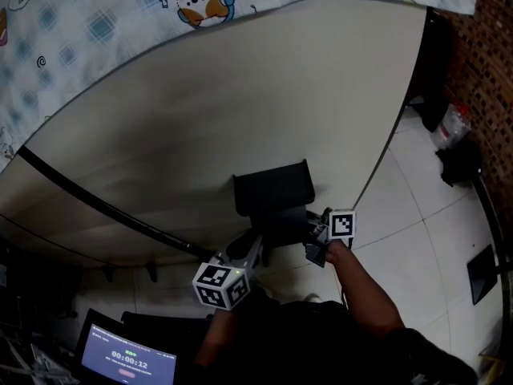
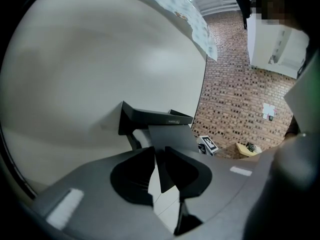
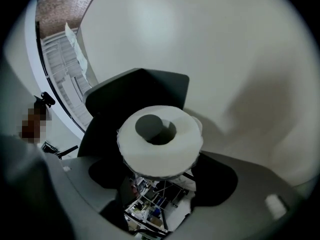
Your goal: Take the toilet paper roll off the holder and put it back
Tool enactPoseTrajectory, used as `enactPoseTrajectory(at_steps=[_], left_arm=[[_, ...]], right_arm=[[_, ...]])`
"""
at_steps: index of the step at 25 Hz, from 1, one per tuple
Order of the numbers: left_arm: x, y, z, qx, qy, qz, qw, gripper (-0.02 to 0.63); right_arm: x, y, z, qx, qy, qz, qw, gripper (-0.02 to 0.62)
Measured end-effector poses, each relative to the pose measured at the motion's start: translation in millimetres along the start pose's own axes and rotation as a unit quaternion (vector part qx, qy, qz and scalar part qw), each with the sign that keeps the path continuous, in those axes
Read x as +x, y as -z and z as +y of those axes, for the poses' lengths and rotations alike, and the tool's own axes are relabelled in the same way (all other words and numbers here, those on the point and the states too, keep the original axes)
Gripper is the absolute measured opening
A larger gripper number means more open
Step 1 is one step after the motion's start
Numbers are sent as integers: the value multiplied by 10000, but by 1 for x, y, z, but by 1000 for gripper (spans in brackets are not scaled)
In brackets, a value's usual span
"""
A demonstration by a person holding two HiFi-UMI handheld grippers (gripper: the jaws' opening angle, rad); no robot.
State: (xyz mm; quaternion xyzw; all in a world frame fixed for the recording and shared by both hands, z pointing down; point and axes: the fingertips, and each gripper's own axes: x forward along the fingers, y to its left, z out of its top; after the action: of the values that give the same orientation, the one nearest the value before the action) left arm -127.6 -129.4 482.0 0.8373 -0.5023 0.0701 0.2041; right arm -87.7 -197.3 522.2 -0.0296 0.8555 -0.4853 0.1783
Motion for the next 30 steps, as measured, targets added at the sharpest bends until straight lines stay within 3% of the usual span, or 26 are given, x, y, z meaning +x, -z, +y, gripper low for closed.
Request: enactPoseTrajectory(at_steps=[4, 9, 13, 18, 24, 27, 30], left_arm=[[0, 1, 0, -9, -7, 9, 10000, 86], [0, 0, -1, 15, -4, 5, 10000, 86], [0, -1, -1, 67, -21, 23, 10000, 87], [2, 2, -2, 66, -8, 59, 10000, 83], [5, 4, 2, 164, -38, 92, 9998, 77], [8, 5, 6, 246, -79, 96, 9996, 75], [9, 7, 8, 263, -122, 51, 9996, 71]], right_arm=[[1, 5, -2, 47, -27, 41, 10000, 390], [-9, 3, -17, -563, 474, 208, 9971, 413], [-19, 1, -20, -718, 659, 418, 9944, 460], [-44, -14, -19, -863, 732, 316, 9931, 462], [-75, -57, 5, -1240, 850, -170, 9885, 460], [-93, -92, 21, -1829, 1403, -500, 9718, 441], [-115, -131, 50, -2531, 2021, -1403, 9356, 322]])
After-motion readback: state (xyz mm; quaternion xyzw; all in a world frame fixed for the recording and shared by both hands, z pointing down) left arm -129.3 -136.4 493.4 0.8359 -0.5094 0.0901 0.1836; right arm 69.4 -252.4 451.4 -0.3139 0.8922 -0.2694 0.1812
